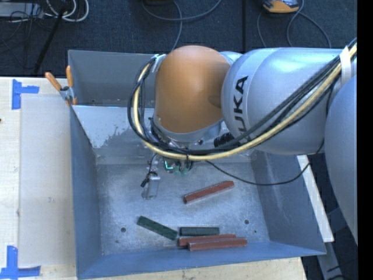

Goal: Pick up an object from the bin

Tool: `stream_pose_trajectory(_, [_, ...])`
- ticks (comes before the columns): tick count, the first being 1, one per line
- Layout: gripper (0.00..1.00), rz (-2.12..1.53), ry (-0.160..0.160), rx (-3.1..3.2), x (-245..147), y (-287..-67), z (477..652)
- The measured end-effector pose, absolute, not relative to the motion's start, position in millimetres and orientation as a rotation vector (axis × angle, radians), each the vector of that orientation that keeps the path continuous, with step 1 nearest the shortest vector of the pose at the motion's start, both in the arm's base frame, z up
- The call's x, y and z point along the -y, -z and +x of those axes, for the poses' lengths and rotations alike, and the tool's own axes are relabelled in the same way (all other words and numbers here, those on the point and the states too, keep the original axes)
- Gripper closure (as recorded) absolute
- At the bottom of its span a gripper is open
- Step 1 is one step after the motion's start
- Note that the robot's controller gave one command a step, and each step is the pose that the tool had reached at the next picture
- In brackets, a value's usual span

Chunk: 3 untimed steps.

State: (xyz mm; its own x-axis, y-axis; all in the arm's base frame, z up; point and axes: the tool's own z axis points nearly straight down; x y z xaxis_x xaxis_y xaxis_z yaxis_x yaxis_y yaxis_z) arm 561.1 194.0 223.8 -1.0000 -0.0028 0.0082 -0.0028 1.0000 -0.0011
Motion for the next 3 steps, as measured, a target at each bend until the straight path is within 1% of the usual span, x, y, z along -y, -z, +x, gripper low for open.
stream_pose_trajectory(1, [0.0,-0.041,-0.007,3.132,-145.2,-150.5,555.0])
stream_pose_trajectory(2, [0.0,-0.021,-0.002,3.133,-153.4,-65.5,516.7])
stream_pose_trajectory(3, [1.0,-0.027,0.0,3.135,-153.6,-71.7,519.1])
